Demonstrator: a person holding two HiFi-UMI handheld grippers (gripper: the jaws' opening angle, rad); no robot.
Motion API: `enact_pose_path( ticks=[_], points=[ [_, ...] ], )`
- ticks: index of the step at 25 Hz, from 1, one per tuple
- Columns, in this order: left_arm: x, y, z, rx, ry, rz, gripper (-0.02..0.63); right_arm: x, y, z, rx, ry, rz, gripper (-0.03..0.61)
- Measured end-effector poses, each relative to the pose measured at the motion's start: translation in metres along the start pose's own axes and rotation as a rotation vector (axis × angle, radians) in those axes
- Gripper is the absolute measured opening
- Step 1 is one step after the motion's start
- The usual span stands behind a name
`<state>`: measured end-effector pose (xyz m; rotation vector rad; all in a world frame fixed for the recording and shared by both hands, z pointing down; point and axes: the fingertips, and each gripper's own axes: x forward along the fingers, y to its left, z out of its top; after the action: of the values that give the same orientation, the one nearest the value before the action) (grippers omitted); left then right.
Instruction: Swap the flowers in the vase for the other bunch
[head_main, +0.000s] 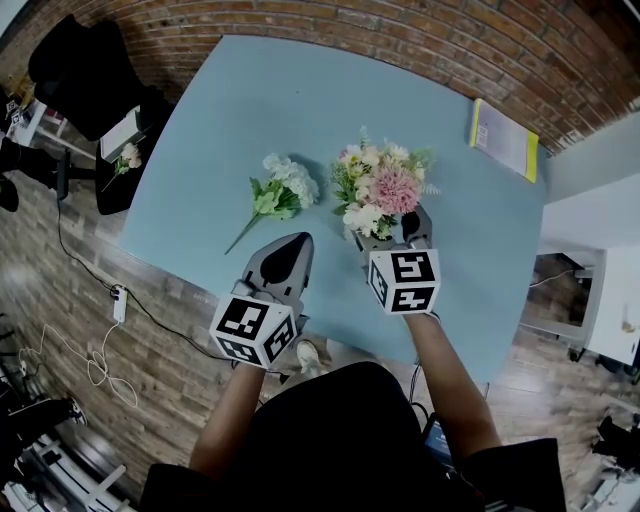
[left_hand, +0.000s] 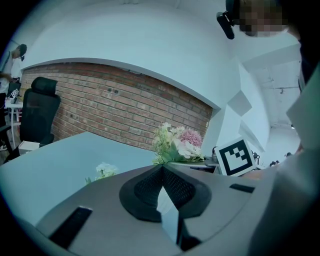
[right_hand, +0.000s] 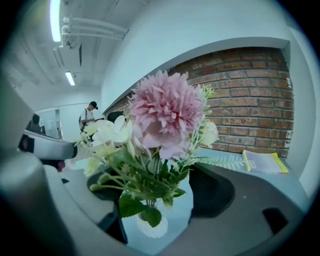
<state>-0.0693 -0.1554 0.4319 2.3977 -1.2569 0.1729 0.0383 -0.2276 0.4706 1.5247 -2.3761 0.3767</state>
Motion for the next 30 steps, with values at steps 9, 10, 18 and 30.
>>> enact_pose_path(
  ticks=[9,10,18,30],
  points=[
    [0.001,0.004,-0.001,-0.012,0.002,-0.009,0.003,-0.002,-0.007,0.003,-0.013,0.000,-0.057,0.271],
    [0.001,0.004,-0.001,-0.013,0.001,-0.010,0.003,-0.003,-0.007,0.003,-0.016,0.001,-0.059,0.265],
    [-0.002,0.005,0.000,-0.021,-0.005,-0.010,0.003,-0.005,-0.005,0.005,-0.045,0.007,-0.073,0.207],
    [-0.005,0.001,-0.002,-0.022,-0.005,-0.019,0.003,-0.015,-0.005,0.009,-0.052,-0.001,-0.082,0.170]
  ],
)
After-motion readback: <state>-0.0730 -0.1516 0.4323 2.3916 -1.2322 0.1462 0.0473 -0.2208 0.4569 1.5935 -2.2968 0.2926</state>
